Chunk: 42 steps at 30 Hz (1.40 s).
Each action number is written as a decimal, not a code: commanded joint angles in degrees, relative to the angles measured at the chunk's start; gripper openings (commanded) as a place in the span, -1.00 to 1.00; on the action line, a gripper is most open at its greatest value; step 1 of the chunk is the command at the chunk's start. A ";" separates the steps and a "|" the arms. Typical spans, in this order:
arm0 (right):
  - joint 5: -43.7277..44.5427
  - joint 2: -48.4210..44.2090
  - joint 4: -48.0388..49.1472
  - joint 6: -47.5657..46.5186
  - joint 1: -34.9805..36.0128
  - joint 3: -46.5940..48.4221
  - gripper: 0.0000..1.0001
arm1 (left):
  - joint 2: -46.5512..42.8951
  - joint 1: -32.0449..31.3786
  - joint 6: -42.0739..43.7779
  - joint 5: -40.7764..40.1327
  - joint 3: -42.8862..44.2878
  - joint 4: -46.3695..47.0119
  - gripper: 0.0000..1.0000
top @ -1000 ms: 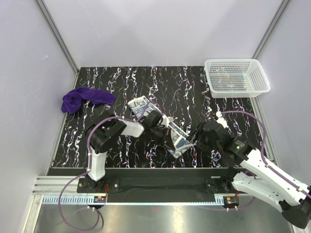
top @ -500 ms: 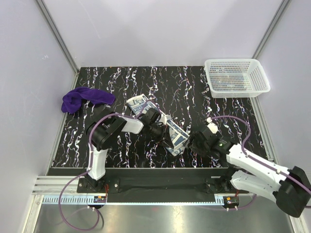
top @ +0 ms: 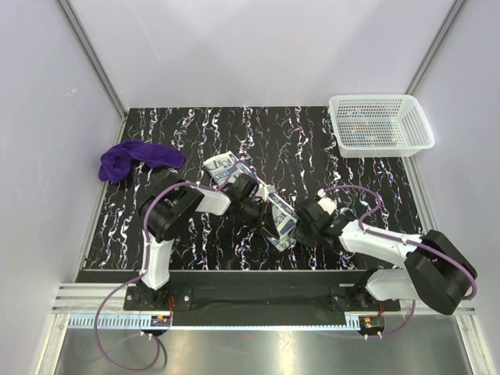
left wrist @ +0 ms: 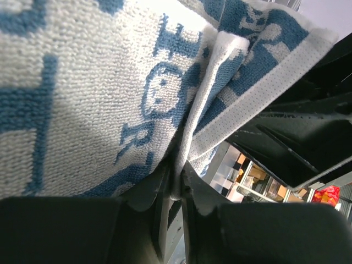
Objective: Roll the towels
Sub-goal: Roll the towel
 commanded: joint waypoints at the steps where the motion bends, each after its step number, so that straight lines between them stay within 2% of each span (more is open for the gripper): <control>1: 0.05 1.08 2.98 -0.51 0.29 1.18 -0.23 | -0.99 0.30 1.77 -2.01 0.64 -2.30 -0.60; 2: -0.04 1.34 2.81 -0.51 0.29 1.27 -0.36 | -1.79 0.30 2.66 -3.07 0.81 -3.45 -0.57; 3: -0.30 1.43 2.63 -0.43 0.29 1.27 -0.40 | -2.58 0.30 3.80 -6.04 0.99 -6.68 -0.50; 6: -0.74 1.95 0.44 -0.51 0.29 2.15 -0.61 | -7.23 -0.05 8.37 -11.67 1.96 -12.40 -0.17; 8: -1.09 2.57 -2.63 -0.78 0.29 3.72 -0.70 | -11.88 -1.01 11.09 -18.79 2.13 -14.43 0.10; 11: -1.89 4.15 -5.80 -1.48 0.29 5.57 -0.81 | -17.51 -3.82 14.26 -29.68 2.04 -17.34 0.29; 12: -2.50 4.41 -6.33 -1.48 0.29 5.93 -0.83 | -19.88 -5.83 15.57 -36.41 1.96 -18.74 0.35; 14: -3.72 4.59 -7.21 -1.39 0.29 6.54 -0.85 | -22.43 -8.56 16.63 -44.78 1.17 -19.54 0.35; 15: -4.08 4.59 -7.39 -1.13 0.20 6.81 -0.85 | -25.32 -12.23 17.86 -53.27 -0.14 -19.28 0.35; 18: -4.87 4.59 -9.14 -1.22 0.29 8.12 -0.85 | -31.04 -18.92 21.01 -66.74 -3.56 -16.04 0.33; 20: -5.14 4.68 -10.46 -1.48 0.29 9.35 -0.85 | -32.20 -25.51 22.70 -71.70 -4.72 -13.84 0.29; 21: -5.05 4.68 -10.81 -1.66 0.29 9.62 -0.85 | -32.64 -29.54 24.10 -76.85 -5.59 -13.13 0.26; 24: -5.31 4.77 -11.43 -1.83 0.29 10.32 -0.85 | -31.77 -33.70 25.77 -82.77 -7.09 -10.32 0.23; 29: -6.54 5.65 -11.78 -2.01 0.29 10.94 -0.85 | -30.80 -37.66 24.73 -85.34 -9.29 -5.40 0.12; 31: -6.63 5.13 -12.13 -1.83 0.29 11.03 -0.85 | -32.46 -38.10 19.73 -87.89 -11.39 -5.13 0.03; 33: -6.55 4.16 -12.48 -1.49 0.20 10.94 -0.87 | -36.83 -38.02 14.82 -89.12 -16.81 0.04 0.06; 34: -6.55 3.54 -12.31 -1.31 0.29 10.59 -0.86 | -38.34 -37.93 13.31 -89.47 -18.77 1.80 0.15; 36: -6.20 1.26 -13.18 -0.96 0.11 10.59 -0.88 | -42.30 -36.36 9.54 -88.34 -23.68 6.20 0.20; 39: -6.28 -1.03 -12.67 -0.69 -0.15 9.97 -0.88 | -45.21 -36.17 13.63 -85.09 -27.92 14.01 0.20; 40: -6.72 -0.42 -12.75 -0.86 -0.24 10.32 -0.88 | -45.56 -36.26 15.83 -83.25 -28.80 19.51 0.24; 42: -7.86 0.72 -13.27 -2.09 -0.42 11.11 -0.88 | -44.86 -36.52 20.75 -78.68 -29.42 22.81 0.35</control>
